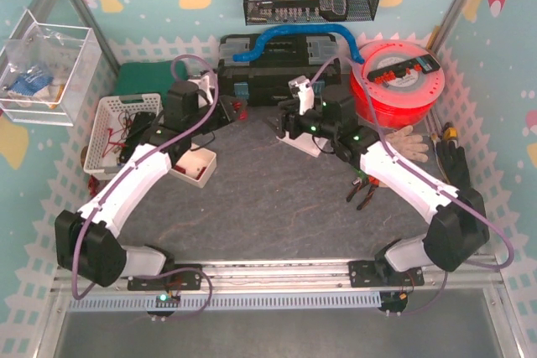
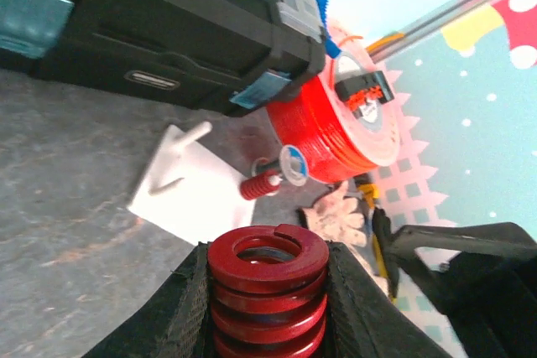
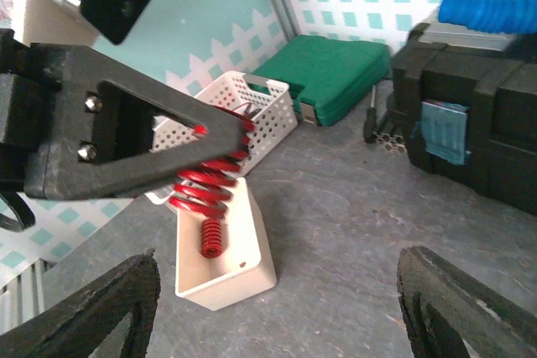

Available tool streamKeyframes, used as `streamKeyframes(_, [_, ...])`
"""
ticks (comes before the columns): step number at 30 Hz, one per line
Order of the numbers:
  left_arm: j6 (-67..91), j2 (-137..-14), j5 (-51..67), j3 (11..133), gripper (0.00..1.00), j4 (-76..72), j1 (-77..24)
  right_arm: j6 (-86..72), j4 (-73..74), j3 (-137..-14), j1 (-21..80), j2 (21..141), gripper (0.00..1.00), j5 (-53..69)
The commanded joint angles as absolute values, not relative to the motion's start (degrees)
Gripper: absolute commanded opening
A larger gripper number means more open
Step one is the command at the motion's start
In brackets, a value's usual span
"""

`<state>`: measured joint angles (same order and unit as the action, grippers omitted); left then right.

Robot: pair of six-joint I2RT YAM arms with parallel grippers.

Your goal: Install the large spring

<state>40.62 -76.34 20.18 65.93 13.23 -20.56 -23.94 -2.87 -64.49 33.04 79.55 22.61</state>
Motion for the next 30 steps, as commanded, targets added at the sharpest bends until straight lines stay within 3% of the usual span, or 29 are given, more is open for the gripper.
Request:
streamKeyframes(1, [44.8, -77.4, 21.0, 69.9, 0.00, 7.3, -22.8, -23.0, -7.8, -68.0, 34.6, 82.2, 0.78, 27.8])
streamKeyframes(10, [45.2, -79.1, 22.8, 72.3, 0.00, 6.4, -23.6, -24.5, -8.9, -71.6, 38.0, 87.0, 0.76, 27.2])
streamKeyframes(20, [45.2, -79.9, 23.4, 72.9, 0.00, 6.4, -27.9, -25.5, -6.7, -75.7, 38.6, 90.9, 0.66, 19.6])
streamKeyframes(23, [45.3, -79.7, 23.2, 72.6, 0.00, 6.4, -28.5, -25.5, -6.6, -75.5, 38.5, 90.5, 0.56, 16.8])
streamKeyframes(30, [45.5, -78.7, 23.1, 71.1, 0.00, 6.5, -28.6, -22.0, -7.9, -72.4, 38.6, 87.4, 0.14, 11.6])
